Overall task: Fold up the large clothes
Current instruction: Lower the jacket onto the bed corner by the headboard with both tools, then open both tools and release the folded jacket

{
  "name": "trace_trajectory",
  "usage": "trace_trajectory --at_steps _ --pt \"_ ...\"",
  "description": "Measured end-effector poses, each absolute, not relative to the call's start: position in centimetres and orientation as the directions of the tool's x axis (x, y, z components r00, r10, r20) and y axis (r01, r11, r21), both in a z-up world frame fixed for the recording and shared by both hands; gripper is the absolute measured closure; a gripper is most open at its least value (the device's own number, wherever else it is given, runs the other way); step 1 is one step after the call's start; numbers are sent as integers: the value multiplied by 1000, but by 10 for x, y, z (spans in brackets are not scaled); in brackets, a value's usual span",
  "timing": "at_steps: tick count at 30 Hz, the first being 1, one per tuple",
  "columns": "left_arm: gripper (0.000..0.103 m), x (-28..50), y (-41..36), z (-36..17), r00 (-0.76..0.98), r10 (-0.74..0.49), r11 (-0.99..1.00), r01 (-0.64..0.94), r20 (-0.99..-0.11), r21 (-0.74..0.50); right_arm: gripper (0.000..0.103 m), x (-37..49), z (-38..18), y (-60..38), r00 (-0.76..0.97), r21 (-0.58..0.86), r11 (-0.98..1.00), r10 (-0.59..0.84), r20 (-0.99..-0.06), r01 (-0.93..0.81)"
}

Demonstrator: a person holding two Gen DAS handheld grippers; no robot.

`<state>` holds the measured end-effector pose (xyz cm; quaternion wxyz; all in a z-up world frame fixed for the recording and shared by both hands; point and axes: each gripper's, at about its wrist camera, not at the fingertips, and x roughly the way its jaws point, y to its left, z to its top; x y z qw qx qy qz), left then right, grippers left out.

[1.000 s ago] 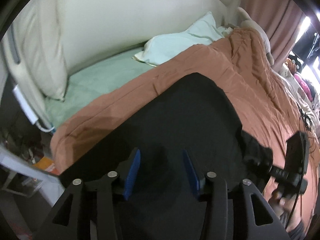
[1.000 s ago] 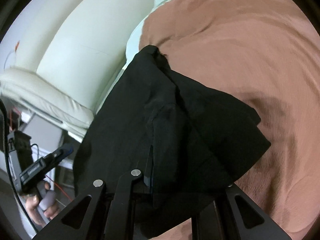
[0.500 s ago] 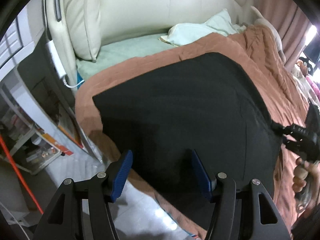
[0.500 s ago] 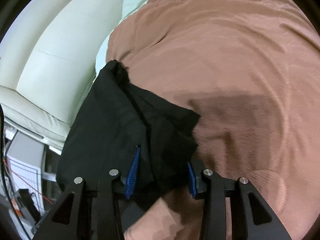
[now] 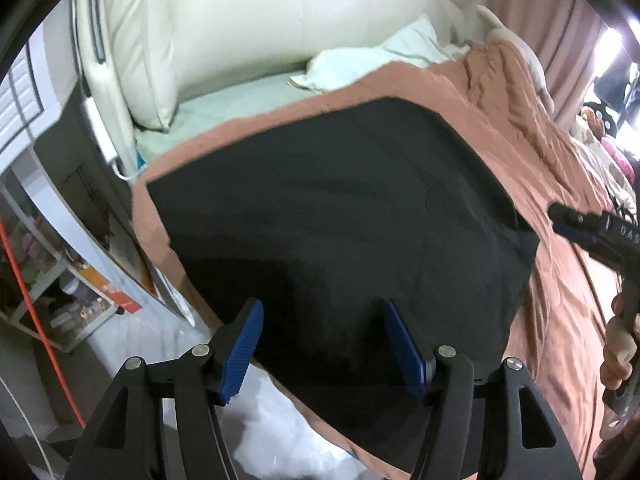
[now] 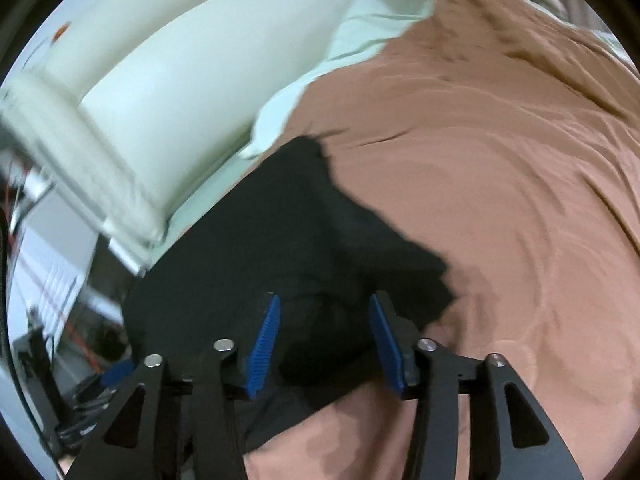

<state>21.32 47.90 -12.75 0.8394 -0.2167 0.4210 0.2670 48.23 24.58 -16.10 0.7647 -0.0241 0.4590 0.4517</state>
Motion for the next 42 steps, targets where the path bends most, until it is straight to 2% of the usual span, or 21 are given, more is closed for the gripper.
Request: trace_trajectory --at_steps 3,6,8,13,22,31,32,34,36,39,42 --pt "37 209 473 -135 493 278 749 -649 -824 -135 52 463 -173 265 148 329 550 651 -745 -768" --pt "28 200 473 -143 494 263 710 -681 -829 -181 51 445 -196 282 114 285 519 608 -785 -806" --pt "27 194 471 -148 495 248 696 -689 -832 -203 51 434 -209 285 122 249 519 578 -807 -818" --pt "26 188 454 -154 490 227 718 -668 -841 -196 51 433 -215 272 88 293 528 582 -808 -797" --pt "27 175 429 -140 489 205 738 -646 -848 -194 51 414 -192 237 75 286 515 572 -817 -808" --pt "27 163 403 -85 565 216 768 -602 -797 -219 51 403 -144 186 133 264 539 588 -798 -800" --pt "27 163 398 -79 576 216 773 -594 -788 -222 48 403 -137 178 151 255 550 587 -795 -795" --pt "25 162 388 -68 595 216 783 -579 -774 -227 34 401 -128 165 183 240 566 589 -787 -789" --pt "15 160 377 -57 626 206 795 -556 -752 -245 14 401 -117 147 212 233 584 592 -778 -778" --pt "2 156 361 -43 670 209 807 -530 -712 -262 1 403 -105 122 238 241 610 597 -766 -754" --pt "0 154 343 -29 698 215 820 -509 -683 -262 0 401 -93 95 281 226 639 591 -756 -736"
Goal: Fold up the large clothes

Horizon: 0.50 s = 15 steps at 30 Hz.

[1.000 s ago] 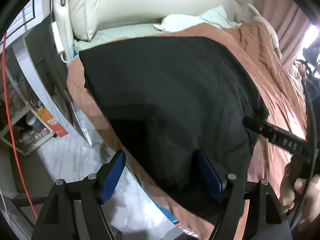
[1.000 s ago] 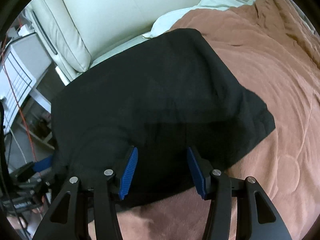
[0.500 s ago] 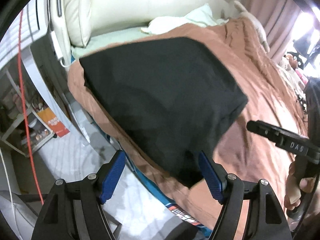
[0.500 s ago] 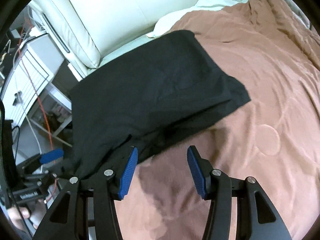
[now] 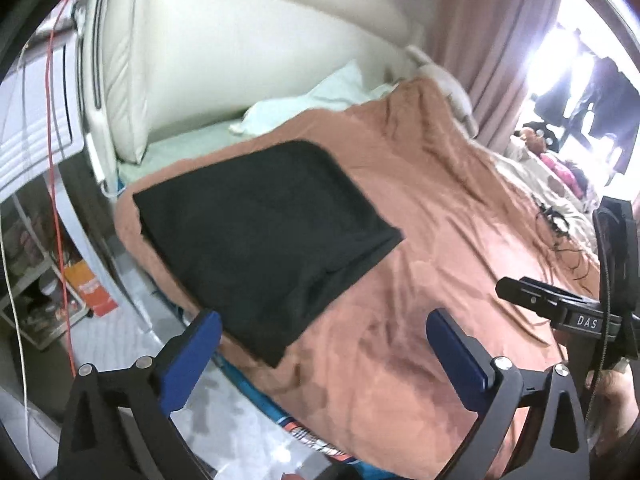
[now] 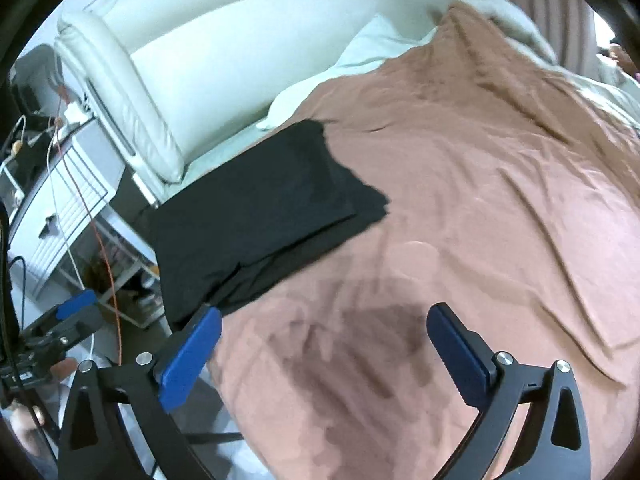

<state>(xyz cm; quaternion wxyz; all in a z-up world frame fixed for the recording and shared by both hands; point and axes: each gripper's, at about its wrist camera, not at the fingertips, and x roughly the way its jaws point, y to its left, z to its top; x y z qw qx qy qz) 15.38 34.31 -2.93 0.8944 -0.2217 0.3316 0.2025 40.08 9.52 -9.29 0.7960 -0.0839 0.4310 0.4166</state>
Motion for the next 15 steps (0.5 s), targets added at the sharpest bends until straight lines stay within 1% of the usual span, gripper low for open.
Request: trace_trajectory --at_steps 5,10,15 --pt "0 153 317 -16 711 194 845 -471 -676 -253 0 392 -75 52 335 210 670 587 -737 -712" --pt "0 143 289 -1 744 181 861 -435 -643 -262 0 376 -60 12 371 204 690 586 -720 -694" --pt "0 132 258 14 772 170 890 -387 -612 -241 0 361 -48 -25 415 189 712 580 -701 -676"
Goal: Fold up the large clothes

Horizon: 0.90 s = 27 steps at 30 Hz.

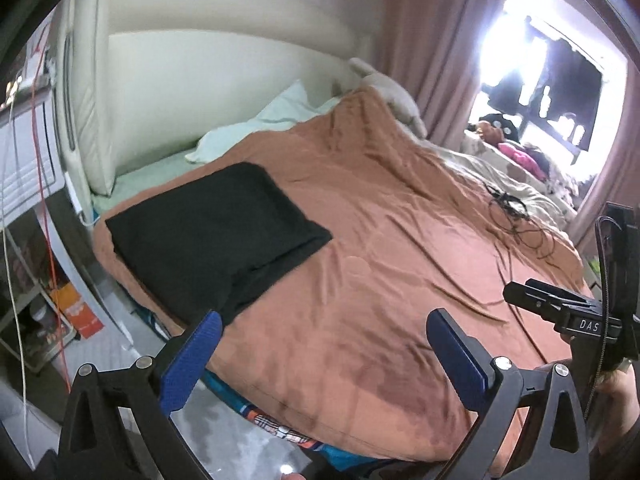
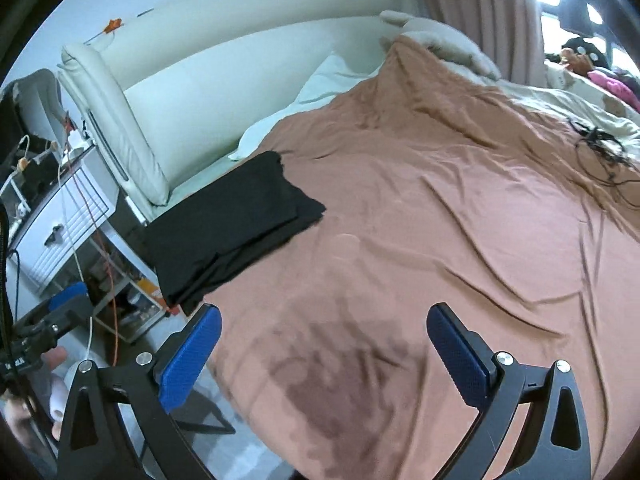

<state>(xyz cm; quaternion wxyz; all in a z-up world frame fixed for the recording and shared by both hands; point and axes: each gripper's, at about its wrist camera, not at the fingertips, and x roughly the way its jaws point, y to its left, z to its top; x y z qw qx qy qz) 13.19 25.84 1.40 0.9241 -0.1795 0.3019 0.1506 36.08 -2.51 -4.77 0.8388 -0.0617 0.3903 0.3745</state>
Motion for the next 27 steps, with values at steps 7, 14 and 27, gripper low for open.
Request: trace_trajectory --at_steps 7,14,27 --pt "1 116 220 30 801 150 921 -327 -580 -214 0 337 -34 -80 468 179 748 563 -681 -639" --pt "0 95 185 36 822 129 944 -274 -555 -186 0 306 -26 -130 531 174 783 549 -645 -597" --pt "0 45 121 37 852 112 975 -193 -511 -109 0 228 -25 -214 674 97 851 473 -568 -516"
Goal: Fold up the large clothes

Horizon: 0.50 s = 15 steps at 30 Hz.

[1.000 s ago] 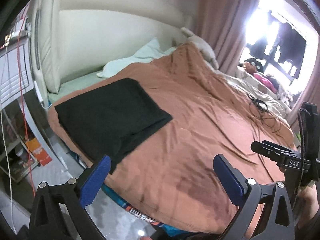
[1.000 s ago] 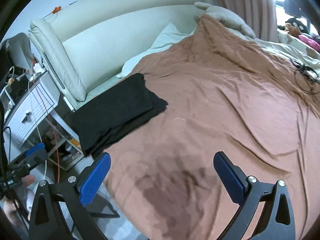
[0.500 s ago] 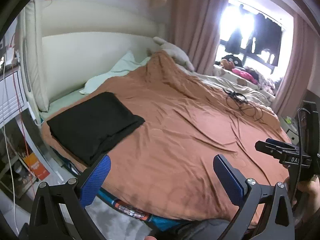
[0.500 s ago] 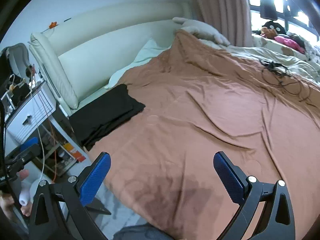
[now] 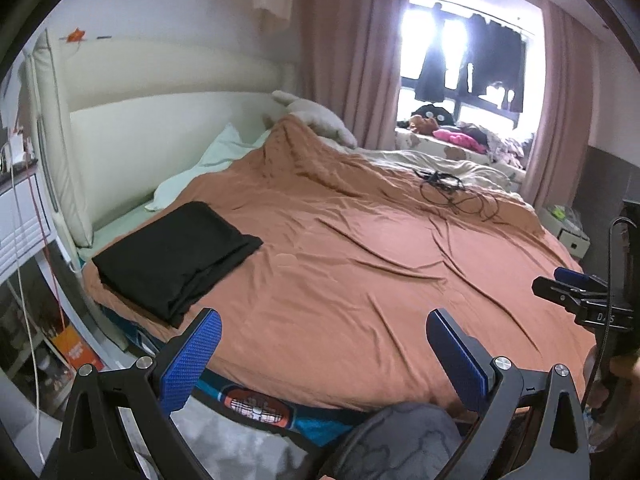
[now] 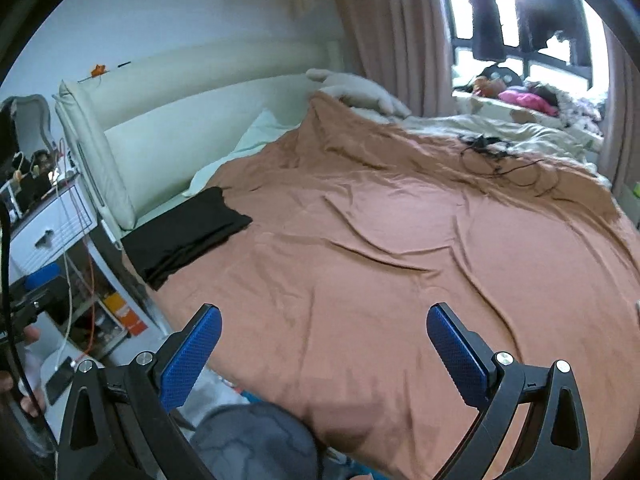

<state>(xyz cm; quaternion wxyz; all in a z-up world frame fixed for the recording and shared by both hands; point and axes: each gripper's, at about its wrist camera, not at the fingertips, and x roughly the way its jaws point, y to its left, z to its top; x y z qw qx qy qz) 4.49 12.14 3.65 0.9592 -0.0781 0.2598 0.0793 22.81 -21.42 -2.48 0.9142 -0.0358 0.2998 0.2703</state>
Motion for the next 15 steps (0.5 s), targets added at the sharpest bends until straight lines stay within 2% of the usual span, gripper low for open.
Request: trace_trajectory --at_steps 11,15 --pt "0 -4 72 30 889 58 988 -116 -455 -101 0 157 -25 -272 747 88 873 460 -480 -480" --pt "1 -17 53 29 899 49 992 -93 -435 -81 0 141 -31 -287 761 95 885 442 -474 -455"
